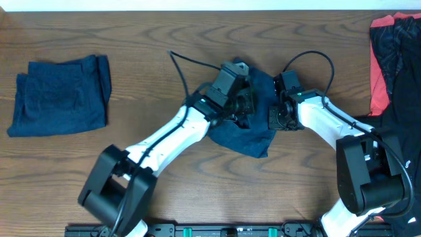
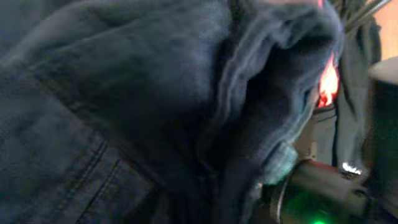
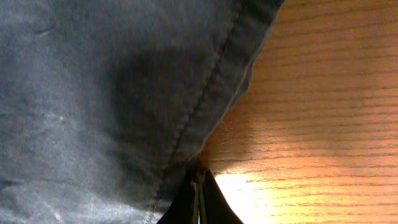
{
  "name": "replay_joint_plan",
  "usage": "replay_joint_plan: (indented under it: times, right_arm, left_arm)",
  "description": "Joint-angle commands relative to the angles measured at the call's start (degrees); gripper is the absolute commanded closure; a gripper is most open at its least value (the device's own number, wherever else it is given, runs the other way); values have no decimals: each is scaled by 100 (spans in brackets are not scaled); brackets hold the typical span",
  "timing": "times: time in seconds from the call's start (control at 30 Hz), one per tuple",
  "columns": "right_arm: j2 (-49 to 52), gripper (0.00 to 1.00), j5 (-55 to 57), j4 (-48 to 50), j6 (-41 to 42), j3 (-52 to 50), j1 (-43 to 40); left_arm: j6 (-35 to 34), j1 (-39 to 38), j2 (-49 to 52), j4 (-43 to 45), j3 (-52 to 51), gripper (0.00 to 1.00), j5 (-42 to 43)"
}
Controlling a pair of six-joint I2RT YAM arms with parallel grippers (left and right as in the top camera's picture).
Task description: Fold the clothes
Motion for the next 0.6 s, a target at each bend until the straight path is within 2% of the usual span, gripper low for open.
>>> replay_joint_plan:
  times: [0.0, 0.07, 0.1, 0.27, 0.37, 0.57]
  right_arm:
    - [186, 99, -136, -48, 98, -50, -15]
    - [186, 99, -142, -50, 98, -50, -15]
    - [186, 99, -155, -55, 98, -50, -15]
    - [155, 99, -153, -175, 59, -44, -22]
    - [-15, 99, -127, -424, 26, 61, -52]
    - [-994, 98, -87, -1123, 9, 719, -254]
  left_arm:
    - [48, -155, 74, 131, 111, 50, -46]
    - [358, -151, -9, 446, 122, 29, 455]
    - [498, -105, -98, 551, 122, 26, 654]
    - [1027, 343, -682, 286, 122, 24, 640]
    - [1084, 723, -916, -175, 120, 24, 374]
    - [1104, 1397, -866, -1246, 118, 26, 192]
